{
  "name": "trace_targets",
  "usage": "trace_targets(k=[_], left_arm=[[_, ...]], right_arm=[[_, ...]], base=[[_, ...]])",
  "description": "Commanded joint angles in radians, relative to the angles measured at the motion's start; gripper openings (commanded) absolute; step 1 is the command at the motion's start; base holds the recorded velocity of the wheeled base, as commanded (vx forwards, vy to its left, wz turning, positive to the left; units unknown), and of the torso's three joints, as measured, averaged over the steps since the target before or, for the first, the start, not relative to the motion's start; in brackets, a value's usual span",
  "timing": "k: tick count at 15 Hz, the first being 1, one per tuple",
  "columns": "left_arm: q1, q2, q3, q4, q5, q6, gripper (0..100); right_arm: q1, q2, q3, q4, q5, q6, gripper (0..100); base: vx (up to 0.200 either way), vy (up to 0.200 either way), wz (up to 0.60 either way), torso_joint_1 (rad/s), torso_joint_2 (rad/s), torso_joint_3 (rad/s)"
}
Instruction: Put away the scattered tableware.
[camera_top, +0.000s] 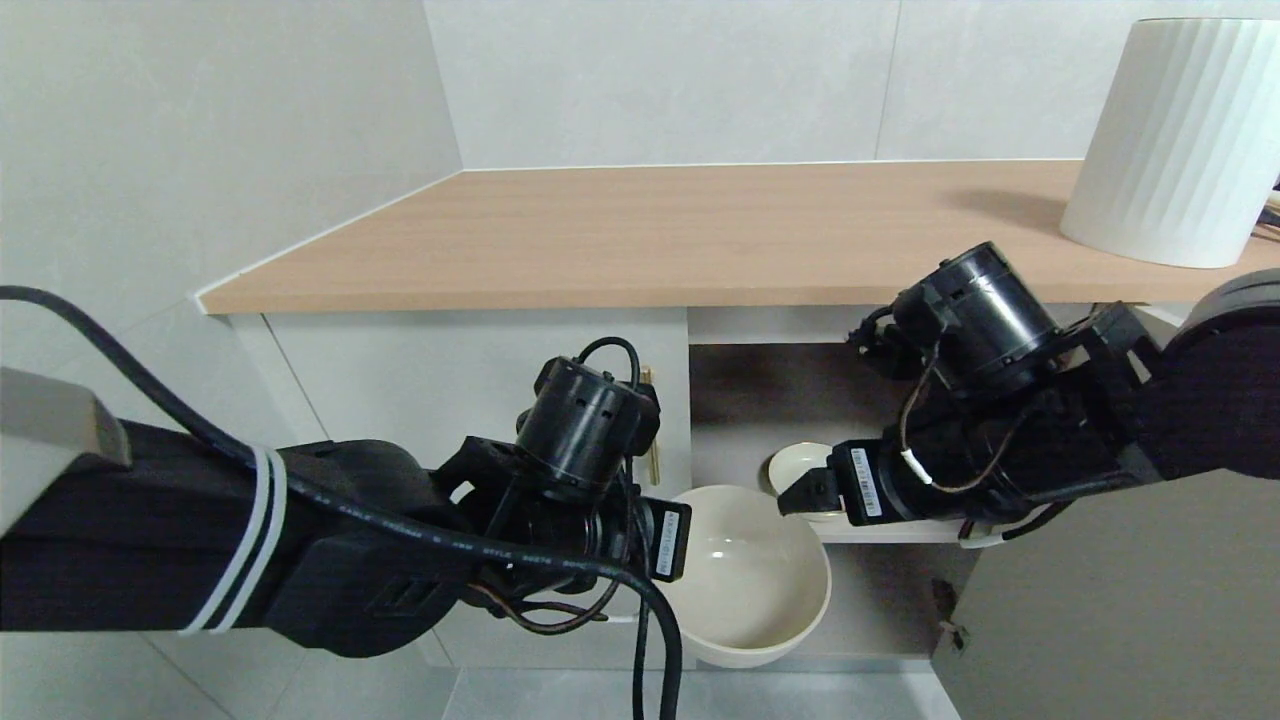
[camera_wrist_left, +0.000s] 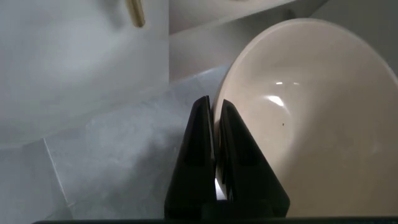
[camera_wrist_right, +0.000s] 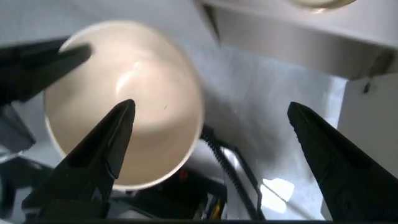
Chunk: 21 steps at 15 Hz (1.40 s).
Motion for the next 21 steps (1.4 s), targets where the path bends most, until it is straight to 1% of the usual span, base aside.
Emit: trace_targets(k=[1,7,8,21], left_arm=[[-0.002,0.022,-0.001,-0.012,0.005,-0.002,0],[-0.002,0.005,0.003,-0.019,0.023,-0.002,0],[-0.002,0.005,0.003,-0.019,0.023,-0.004,0],[-0.003,-0.004,0.003,-0.019,0.023,-0.004,0]], right_arm=[[0.025,0.064,0.008,0.0,0.003,0.004,100],[0.028,0.101,0.006,-0.005,0.003,0.007,100],[0.028,0.102,0.008,-0.005,0.003,0.005,0],[0.028,0.121,0.003,-0.006,0.003,0.007,0]], base=[[0.0,0.0,0.0,0.0,0.0,0.0],[0.0,0.0,0.0,0.0,0.0,0.0],[0.0,0.0,0.0,0.0,0.0,0.0],[0.0,0.0,0.0,0.0,0.0,0.0]])
